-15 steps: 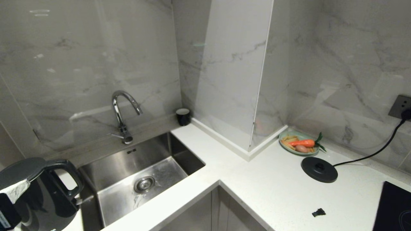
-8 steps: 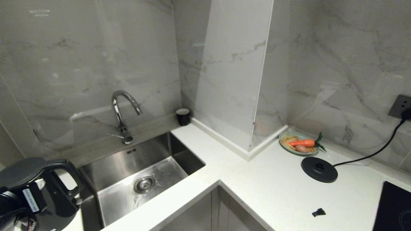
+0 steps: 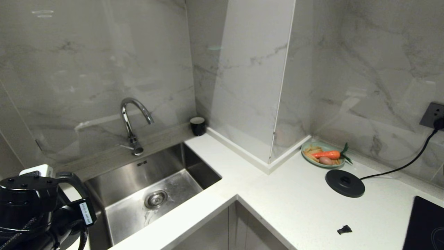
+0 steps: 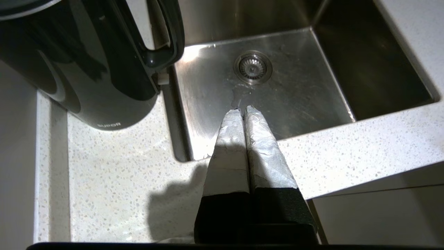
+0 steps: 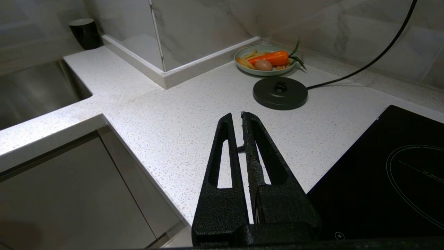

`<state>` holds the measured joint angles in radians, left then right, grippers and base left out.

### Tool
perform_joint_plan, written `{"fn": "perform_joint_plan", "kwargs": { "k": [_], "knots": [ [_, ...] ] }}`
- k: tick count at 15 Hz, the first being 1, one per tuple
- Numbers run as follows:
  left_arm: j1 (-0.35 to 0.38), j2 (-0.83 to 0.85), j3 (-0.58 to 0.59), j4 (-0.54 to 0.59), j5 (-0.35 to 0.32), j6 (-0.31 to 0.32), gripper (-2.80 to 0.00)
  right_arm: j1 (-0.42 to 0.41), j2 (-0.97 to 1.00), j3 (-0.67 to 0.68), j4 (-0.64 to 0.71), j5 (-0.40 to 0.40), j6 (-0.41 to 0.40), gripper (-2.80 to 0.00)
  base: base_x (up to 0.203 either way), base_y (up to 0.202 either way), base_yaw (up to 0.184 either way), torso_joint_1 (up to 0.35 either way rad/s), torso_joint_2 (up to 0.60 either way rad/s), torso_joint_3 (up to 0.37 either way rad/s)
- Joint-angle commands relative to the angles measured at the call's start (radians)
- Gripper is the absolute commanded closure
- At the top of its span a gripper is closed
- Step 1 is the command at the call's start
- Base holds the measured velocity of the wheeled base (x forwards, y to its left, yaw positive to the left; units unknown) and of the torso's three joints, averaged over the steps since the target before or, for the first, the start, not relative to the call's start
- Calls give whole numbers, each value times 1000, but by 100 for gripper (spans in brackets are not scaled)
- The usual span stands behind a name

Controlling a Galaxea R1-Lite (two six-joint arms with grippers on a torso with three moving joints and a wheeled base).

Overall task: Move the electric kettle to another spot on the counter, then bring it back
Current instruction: Grab the kettle

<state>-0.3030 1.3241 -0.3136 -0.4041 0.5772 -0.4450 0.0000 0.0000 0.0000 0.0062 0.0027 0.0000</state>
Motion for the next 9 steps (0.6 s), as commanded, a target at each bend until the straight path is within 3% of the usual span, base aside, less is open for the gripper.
{"fn": "perform_joint_plan", "kwargs": {
  "k": [1, 4, 7, 8, 9],
  "knots": [
    [9, 78, 2, -2, 4, -32, 0, 0, 2, 0, 0, 0, 0, 0, 0, 0, 0, 0, 0, 0],
    [92, 156, 5, -46, -20, -48, 0, 0, 2, 0, 0, 0, 0, 0, 0, 0, 0, 0, 0, 0],
    [105, 224, 24, -103, -90, -40, 0, 0, 2, 0, 0, 0, 0, 0, 0, 0, 0, 0, 0, 0],
    [106, 241, 19, -105, -97, -41, -280, 0, 2, 0, 0, 0, 0, 0, 0, 0, 0, 0, 0, 0],
    [108, 261, 17, -111, -98, -41, -280, 0, 2, 0, 0, 0, 0, 0, 0, 0, 0, 0, 0, 0]
  ]
}}
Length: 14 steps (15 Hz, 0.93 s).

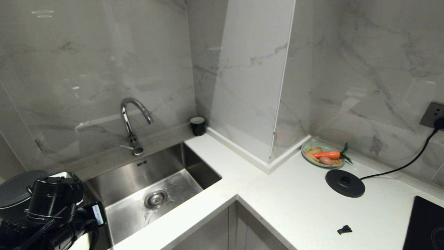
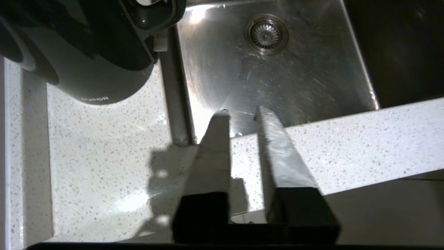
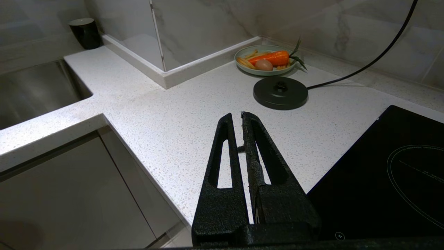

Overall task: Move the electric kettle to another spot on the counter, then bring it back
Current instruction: Grab the kettle

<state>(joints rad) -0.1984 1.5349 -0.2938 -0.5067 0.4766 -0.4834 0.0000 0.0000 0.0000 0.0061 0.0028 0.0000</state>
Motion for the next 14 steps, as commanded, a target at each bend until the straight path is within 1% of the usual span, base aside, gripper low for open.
{"fn": "perform_joint_plan", "kwargs": {
  "k": [1, 4, 6, 8, 10, 11, 12, 14],
  "knots": [
    [12, 66, -4, -32, 2, -2, -280, 0, 2, 0, 0, -1, 0, 0, 0, 0, 0, 0, 0, 0],
    [79, 113, -4, -102, 1, 28, -280, 0, 2, 0, 0, 0, 0, 0, 0, 0, 0, 0, 0, 0],
    [107, 145, -2, -176, -26, 53, -280, 0, 2, 1, 0, 0, 0, 0, 0, 0, 0, 0, 0, 0],
    [122, 187, -6, -208, -33, 62, -280, 0, 2, 0, 0, 0, 0, 0, 0, 0, 0, 0, 0, 0],
    [128, 231, -11, -270, -40, 64, -280, 0, 2, 0, 0, 0, 0, 0, 0, 0, 0, 0, 0, 0],
    [131, 244, -11, -296, -65, 77, -280, 0, 2, 0, 0, 0, 0, 0, 0, 0, 0, 0, 0, 0],
    [144, 255, -14, -311, -78, 94, -280, 0, 2, 0, 0, 0, 0, 0, 0, 0, 0, 0, 0, 0],
    [178, 292, -33, -327, -80, 103, -280, 0, 2, 0, 0, 0, 0, 0, 0, 0, 0, 0, 0, 0]
  ]
}}
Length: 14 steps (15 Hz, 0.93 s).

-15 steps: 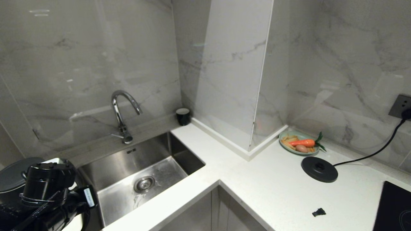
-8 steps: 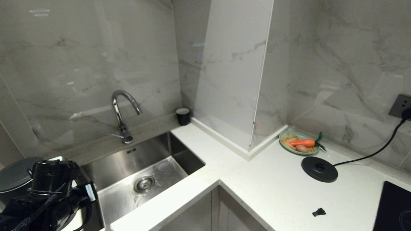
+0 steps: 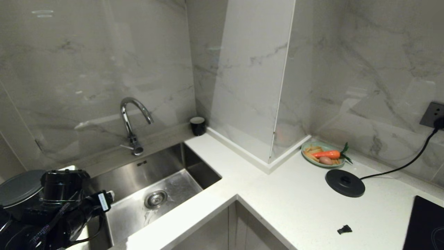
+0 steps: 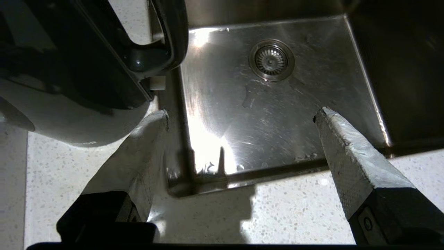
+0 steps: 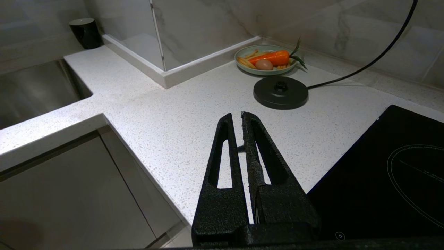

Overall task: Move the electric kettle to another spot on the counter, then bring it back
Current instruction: Grab the kettle

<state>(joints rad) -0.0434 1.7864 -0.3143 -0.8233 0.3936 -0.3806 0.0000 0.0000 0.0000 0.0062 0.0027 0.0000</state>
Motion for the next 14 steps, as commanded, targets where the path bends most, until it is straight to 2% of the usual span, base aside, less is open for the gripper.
{"fn": "perform_joint_plan", "kwargs": {
  "k": [1, 5, 14],
  "knots": [
    [39, 55, -23, -18, -1, 8, -280, 0, 2, 0, 0, 0, 0, 0, 0, 0, 0, 0, 0, 0],
    [66, 105, -27, -97, -10, 45, -280, 0, 2, 0, 0, 0, 0, 0, 0, 0, 0, 0, 0, 0],
    [71, 156, -97, -100, -10, 48, -280, 0, 2, 0, 0, 0, 0, 0, 0, 0, 0, 0, 0, 0]
  ]
}}
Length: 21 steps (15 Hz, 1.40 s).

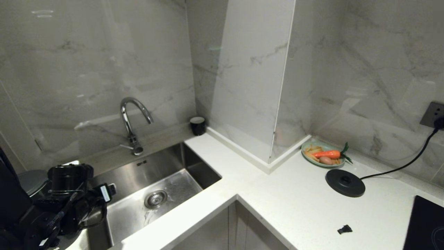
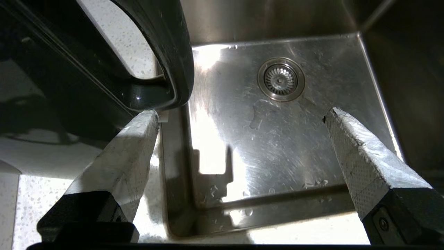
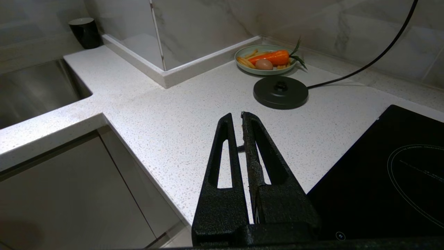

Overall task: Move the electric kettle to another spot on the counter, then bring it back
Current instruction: Grab the kettle

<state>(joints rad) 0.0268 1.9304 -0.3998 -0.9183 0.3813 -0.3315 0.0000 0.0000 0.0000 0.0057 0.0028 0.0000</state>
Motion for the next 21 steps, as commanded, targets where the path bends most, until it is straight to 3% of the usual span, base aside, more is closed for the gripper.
{"fn": "perform_joint_plan", "kwargs": {
  "k": [1, 3, 7, 12, 18, 21],
  "knots": [
    [3, 15, -18, -5, 2, 7, -280, 0, 2, 0, 0, 0, 0, 0, 0, 0, 0, 0, 0, 0],
    [23, 37, -28, -23, 2, 11, -280, 0, 2, 0, 0, 0, 0, 0, 0, 0, 0, 0, 0, 0],
    [59, 102, -20, -176, -6, 67, -280, 0, 2, 0, 0, 0, 0, 0, 0, 0, 0, 0, 0, 0],
    [59, 116, -26, -195, -6, 68, -280, 0, 2, 0, 0, 0, 0, 0, 0, 0, 0, 0, 0, 0],
    [74, 209, -19, -373, -10, 113, -280, 0, 2, 0, 0, 0, 0, 0, 0, 0, 0, 0, 0, 0],
    [88, 225, -28, -385, -12, 118, -280, 0, 2, 0, 0, 0, 0, 0, 0, 0, 0, 0, 0, 0]
  ]
}}
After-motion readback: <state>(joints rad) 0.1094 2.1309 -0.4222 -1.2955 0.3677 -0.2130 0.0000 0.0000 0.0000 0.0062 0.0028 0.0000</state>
